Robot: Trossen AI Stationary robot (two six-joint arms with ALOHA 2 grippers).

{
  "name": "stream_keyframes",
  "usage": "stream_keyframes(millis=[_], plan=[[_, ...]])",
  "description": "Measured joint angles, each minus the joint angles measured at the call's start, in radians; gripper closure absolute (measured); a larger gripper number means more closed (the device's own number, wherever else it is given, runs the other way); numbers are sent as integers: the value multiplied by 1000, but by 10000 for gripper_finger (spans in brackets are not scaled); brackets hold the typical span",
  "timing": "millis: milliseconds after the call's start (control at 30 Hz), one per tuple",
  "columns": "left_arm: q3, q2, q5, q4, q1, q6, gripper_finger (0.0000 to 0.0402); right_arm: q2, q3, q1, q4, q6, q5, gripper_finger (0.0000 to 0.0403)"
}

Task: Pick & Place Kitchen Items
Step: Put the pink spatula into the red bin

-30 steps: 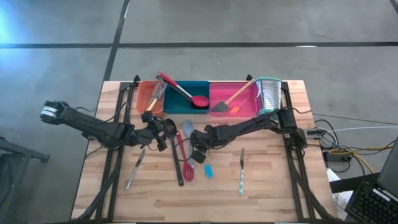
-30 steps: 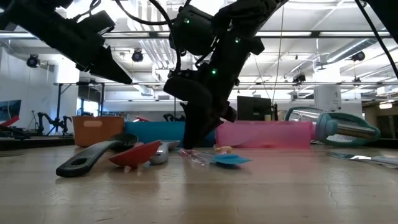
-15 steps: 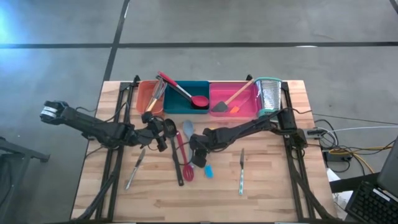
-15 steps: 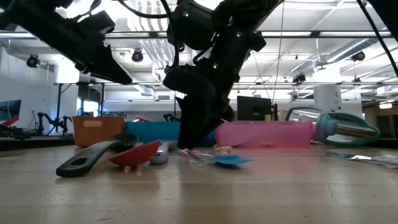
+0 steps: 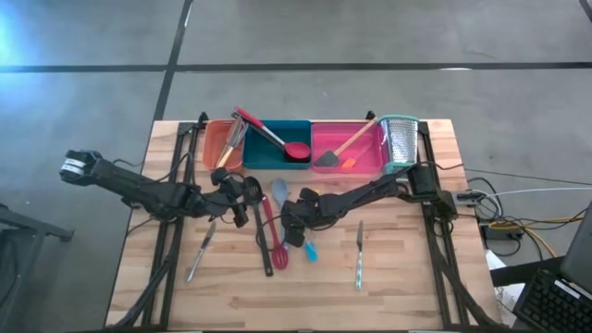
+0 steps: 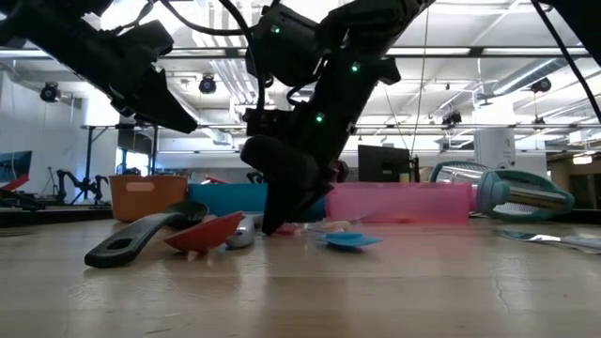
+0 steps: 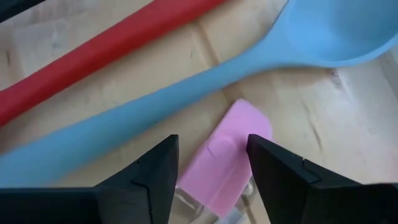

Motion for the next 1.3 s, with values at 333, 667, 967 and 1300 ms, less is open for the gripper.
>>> stream_keyframes(millis=[333, 667, 967, 1300], plan=[[-1, 20, -2, 0, 0, 3, 174, 2, 0, -1, 1, -50, 31, 249], [-2, 20, -18, 93, 2, 157, 174, 2, 8, -3, -6, -70, 2, 365], [-2, 21, -21, 136, 3, 235, 174, -56, 76, -6, -124, -133, -28, 394], [-23, 23, -18, 133, 3, 206, 174, -113, 87, -4, -238, -134, -25, 396]])
